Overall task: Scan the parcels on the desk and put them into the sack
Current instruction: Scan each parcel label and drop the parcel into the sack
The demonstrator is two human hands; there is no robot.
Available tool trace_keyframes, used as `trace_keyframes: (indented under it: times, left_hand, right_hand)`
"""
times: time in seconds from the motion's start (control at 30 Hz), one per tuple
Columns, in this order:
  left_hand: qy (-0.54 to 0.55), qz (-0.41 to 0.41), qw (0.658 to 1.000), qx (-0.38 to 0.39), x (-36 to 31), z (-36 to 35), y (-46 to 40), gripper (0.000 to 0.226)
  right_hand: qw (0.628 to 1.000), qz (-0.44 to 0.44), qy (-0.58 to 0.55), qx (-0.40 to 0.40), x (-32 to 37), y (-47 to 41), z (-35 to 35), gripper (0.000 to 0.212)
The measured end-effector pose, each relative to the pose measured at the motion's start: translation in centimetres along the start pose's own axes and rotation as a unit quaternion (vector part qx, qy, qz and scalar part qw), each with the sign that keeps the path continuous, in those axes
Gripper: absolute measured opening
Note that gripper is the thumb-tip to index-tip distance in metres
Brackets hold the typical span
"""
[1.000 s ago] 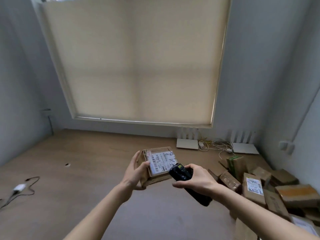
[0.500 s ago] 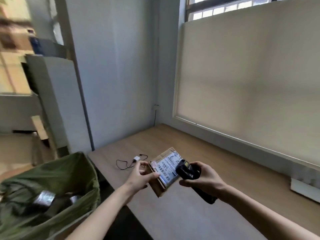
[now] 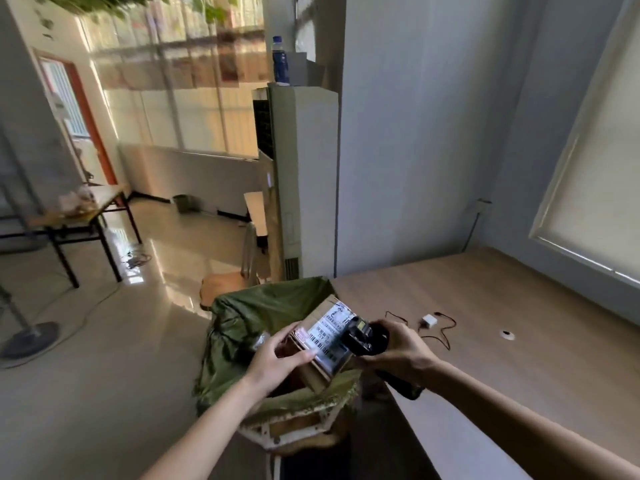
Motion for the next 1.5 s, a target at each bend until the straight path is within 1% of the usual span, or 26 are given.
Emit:
trace_keyframes:
  times: [0.13, 0.23, 0.43, 0.57, 0.67, 0.7, 0.77, 0.83, 0.93, 1.07, 1.2, 1.33, 1.4, 1.5]
  left_hand:
    - [0.034, 0.042, 0.996, -0.068, 4.4, 5.4, -4.1, 0.061]
    - [0.038, 0.082, 0.989, -0.113, 8.2, 8.4, -7.6, 0.064]
    - [0.039, 0.174, 0.972, -0.153, 16.1, 11.2, -16.0, 0.068]
    - [0.051, 0.217, 0.962, -0.158, 20.2, 11.0, -21.9, 0.063]
    - [0.086, 0.243, 0.953, -0.161, 22.4, 9.7, -25.9, 0.057]
    - [0.098, 0.256, 0.948, -0.159, 22.9, 9.1, -27.0, 0.060]
    - [0.093, 0.278, 0.944, -0.152, 23.8, 8.1, -28.9, 0.076]
    - [0.021, 0.284, 0.950, -0.131, 24.3, 8.0, -30.5, 0.082]
    - [-0.095, 0.260, 0.957, -0.082, 24.0, 8.4, -31.8, 0.070]
    - [-0.192, 0.202, 0.960, -0.020, 21.2, 9.4, -33.1, 0.057]
    - [-0.235, 0.103, 0.965, 0.047, 15.4, 8.9, -34.6, 0.053]
    - [-0.260, 0.002, 0.959, 0.115, 8.5, 5.8, -34.7, 0.054]
    - [-0.258, -0.042, 0.954, 0.146, 5.2, 3.4, -34.3, 0.055]
    - [-0.248, -0.090, 0.947, 0.182, 0.9, -1.0, -32.7, 0.059]
  right_hand:
    - [0.999, 0.021, 0.019, 0.035, 1.5, -7.3, -5.3, 0.082]
    - [0.997, 0.025, 0.040, 0.060, 1.5, -12.7, -8.5, 0.084]
    - [0.995, -0.011, 0.059, 0.085, -2.2, -23.5, -13.5, 0.079]
    - [0.991, -0.035, 0.086, 0.097, -5.7, -28.7, -15.3, 0.078]
    - [0.990, -0.053, 0.091, 0.095, -8.2, -31.4, -16.3, 0.081]
    - [0.989, -0.060, 0.090, 0.098, -9.0, -32.1, -16.6, 0.082]
    - [0.988, -0.075, 0.089, 0.102, -10.2, -33.1, -17.0, 0.082]
    - [0.987, -0.083, 0.091, 0.102, -10.9, -33.8, -17.1, 0.078]
    - [0.986, -0.098, 0.090, 0.105, -11.3, -34.0, -17.2, 0.082]
    - [0.982, -0.121, 0.102, 0.099, -10.4, -33.2, -16.4, 0.091]
    - [0.980, -0.152, 0.117, 0.056, -8.5, -31.0, -13.6, 0.094]
    - [0.973, -0.179, 0.147, 0.002, -6.2, -27.5, -8.6, 0.097]
    - [0.965, -0.198, 0.167, -0.033, -5.2, -25.0, -5.4, 0.091]
    - [0.953, -0.235, 0.167, -0.095, -4.9, -20.4, -0.4, 0.083]
Point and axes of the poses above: each hand's wrist, its own y-axis away from the middle knuckle, its own z-axis out of the back of the hand, x = y × z, the point moved 9 cm from there along -y, towards the middle knuckle, and after that the axes turned 6 degrees about y, right-handed, at the moved point
